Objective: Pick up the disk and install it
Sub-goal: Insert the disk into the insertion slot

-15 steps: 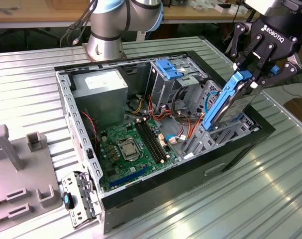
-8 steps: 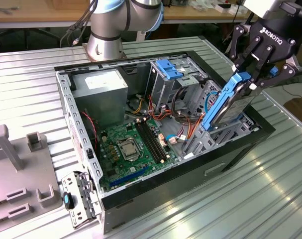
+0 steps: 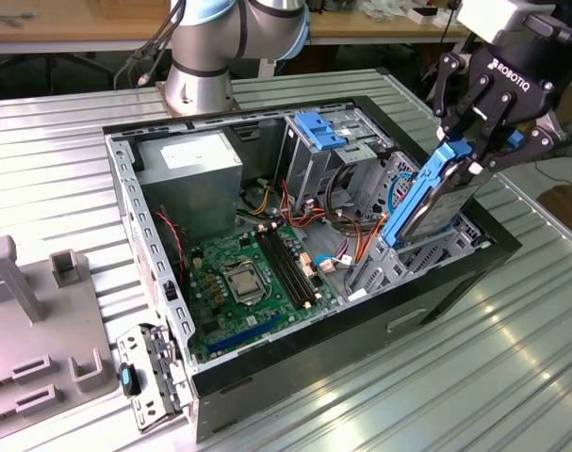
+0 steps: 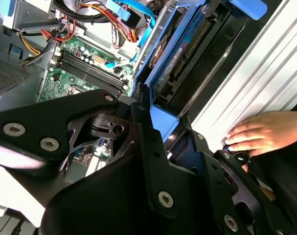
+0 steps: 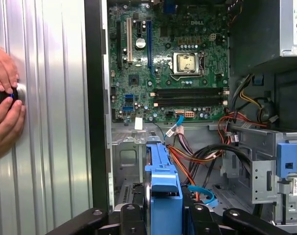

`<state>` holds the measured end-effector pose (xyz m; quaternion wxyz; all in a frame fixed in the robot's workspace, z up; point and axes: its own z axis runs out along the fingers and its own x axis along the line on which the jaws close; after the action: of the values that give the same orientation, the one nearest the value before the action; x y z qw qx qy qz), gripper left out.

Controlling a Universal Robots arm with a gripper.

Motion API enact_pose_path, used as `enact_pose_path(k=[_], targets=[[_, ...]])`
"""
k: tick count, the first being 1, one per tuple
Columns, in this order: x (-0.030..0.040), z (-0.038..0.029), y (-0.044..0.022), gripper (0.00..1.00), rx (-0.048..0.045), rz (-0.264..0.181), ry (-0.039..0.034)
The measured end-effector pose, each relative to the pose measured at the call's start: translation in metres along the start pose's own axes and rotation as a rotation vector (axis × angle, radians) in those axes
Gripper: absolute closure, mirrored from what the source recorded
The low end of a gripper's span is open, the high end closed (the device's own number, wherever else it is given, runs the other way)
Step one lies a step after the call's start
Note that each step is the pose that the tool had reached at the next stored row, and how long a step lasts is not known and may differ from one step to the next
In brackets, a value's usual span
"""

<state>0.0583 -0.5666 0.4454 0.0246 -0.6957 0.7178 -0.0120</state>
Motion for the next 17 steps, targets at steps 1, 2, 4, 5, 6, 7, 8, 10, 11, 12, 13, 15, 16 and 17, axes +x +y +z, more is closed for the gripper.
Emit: enact_pose_path(k=[1,2,4,5,6,7,8,10,11,12,13,15,16,17], targets=[[0.0000,0.0012,0.0001,0.63,0.0000,0.000,0.0003],[0.0000,0.0022,0.0001,0.63,-0.0001,0.000,0.0006],[0.0000,0.0039,0.0002,0.63,0.0001,0.000,-0.0003],[0.0002,0.0054,0.0002,0.63,0.0003,0.000,-0.0016],[0.0002,0.0055,0.0003,0.63,0.0001,0.000,-0.0006],[0.0002,0.0058,0.0003,0.63,0.0001,0.000,-0.0004],[0.0001,0.0060,0.0003,0.63,0.0000,0.000,0.0002],[0.0001,0.0065,0.0003,0.63,0.0000,0.000,0.0003],[0.0001,0.0066,0.0003,0.63,0.0000,0.000,0.0001],[0.0001,0.0067,0.0003,0.63,0.0000,0.000,0.0000],[0.0002,0.0063,0.0003,0.63,0.0000,0.000,-0.0002],[0.0001,0.0031,0.0002,0.63,0.0000,0.000,-0.0035],[0.0001,0.0020,0.0001,0.63,0.0001,0.000,-0.0043],[0.0000,0.0010,0.0001,0.63,0.0005,0.000,-0.0047]])
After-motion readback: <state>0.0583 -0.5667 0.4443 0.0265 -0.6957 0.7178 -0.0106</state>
